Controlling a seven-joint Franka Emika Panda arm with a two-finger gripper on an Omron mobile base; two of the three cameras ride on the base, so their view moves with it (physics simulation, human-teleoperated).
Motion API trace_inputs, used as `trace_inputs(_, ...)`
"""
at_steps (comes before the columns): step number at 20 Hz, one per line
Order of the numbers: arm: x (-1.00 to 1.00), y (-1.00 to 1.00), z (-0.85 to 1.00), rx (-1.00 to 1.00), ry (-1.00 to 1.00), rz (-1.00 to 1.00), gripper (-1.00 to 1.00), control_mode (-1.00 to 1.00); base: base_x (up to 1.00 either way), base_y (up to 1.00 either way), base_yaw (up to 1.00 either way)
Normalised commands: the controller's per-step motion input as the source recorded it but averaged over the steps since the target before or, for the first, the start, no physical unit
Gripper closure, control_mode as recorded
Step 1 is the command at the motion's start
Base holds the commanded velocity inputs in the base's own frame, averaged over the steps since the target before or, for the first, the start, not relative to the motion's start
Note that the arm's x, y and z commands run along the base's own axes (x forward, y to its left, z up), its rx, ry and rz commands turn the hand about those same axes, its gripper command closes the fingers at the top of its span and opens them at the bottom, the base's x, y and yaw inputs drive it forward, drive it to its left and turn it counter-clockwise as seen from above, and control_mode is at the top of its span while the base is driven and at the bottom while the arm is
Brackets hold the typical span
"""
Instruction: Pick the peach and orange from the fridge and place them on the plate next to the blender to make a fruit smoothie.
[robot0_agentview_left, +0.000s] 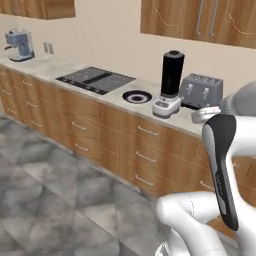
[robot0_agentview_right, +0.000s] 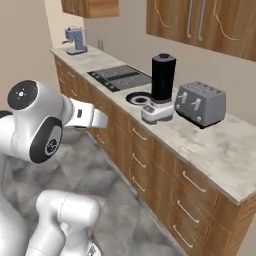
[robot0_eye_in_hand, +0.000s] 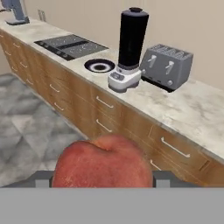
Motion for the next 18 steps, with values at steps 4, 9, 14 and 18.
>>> trace_inputs(4, 0.00, 0.00, 0.00, 0.00, 0.00, 0.00, 1.00, 1.00, 1.00, 0.80, -0.35)
trace_inputs(9, 0.00, 0.00, 0.00, 0.00, 0.00, 0.00, 1.00, 1.00, 1.00, 0.84, -0.40)
trace_inputs(14, 0.00, 0.00, 0.00, 0.00, 0.00, 0.00, 1.00, 1.00, 1.00, 0.93, -0.50)
trace_inputs(18, 0.00, 0.00, 0.00, 0.00, 0.00, 0.00, 1.00, 1.00, 1.00, 0.98, -0.56)
